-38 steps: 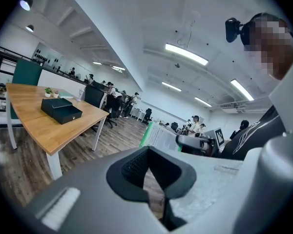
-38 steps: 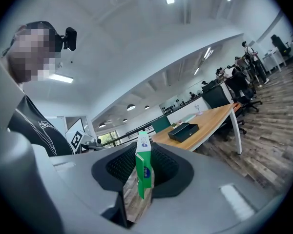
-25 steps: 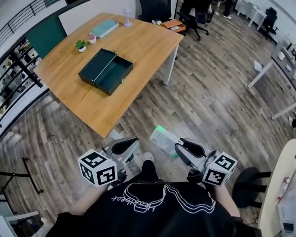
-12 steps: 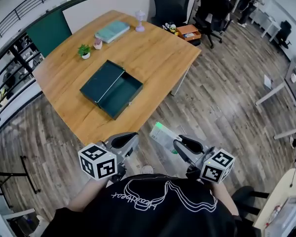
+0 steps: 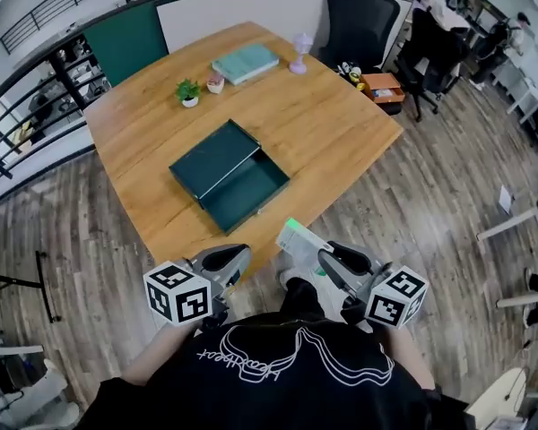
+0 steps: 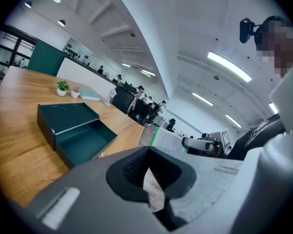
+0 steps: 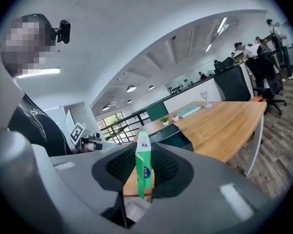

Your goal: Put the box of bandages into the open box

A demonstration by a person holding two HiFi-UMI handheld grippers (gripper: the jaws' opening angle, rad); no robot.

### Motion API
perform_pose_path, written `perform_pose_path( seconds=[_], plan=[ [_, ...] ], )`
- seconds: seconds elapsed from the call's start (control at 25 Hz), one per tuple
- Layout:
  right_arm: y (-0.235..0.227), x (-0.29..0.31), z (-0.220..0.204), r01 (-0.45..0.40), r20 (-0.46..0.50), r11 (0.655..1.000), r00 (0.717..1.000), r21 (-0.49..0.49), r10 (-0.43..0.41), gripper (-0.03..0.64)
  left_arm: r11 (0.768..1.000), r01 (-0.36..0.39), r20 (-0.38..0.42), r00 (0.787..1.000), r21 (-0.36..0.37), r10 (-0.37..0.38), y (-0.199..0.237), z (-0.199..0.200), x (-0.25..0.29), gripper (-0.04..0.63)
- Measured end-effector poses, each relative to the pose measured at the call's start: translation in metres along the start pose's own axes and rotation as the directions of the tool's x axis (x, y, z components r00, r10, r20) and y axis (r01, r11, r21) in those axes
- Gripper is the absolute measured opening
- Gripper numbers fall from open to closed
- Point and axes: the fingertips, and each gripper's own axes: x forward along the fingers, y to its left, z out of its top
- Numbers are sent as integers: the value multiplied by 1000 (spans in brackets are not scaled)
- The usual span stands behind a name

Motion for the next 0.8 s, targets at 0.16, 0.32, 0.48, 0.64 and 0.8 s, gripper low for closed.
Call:
perform_pose_path(
  seconds=[0.16,0.32,0.48,0.64,0.8],
  plan=[
    [-16,40,33,-87,-74,996,994,-23,85,115,994,-88,57,994,-69,92,24,34,0,0],
    [-34,81,46,-177,-140,983,976,-47,169,115,979,-170,110,977,-113,182,51,51,1,0],
    [-51,128,56,-265,-221,960,945,-90,240,115,953,-259,154,947,-160,283,80,66,-1,0],
    [-63,167,59,-343,-312,930,905,-133,290,115,926,-322,184,916,-197,357,95,76,-2,0],
    [-71,202,53,-419,-404,894,854,-160,328,115,898,-380,212,880,-223,425,110,83,-8,0]
  ],
)
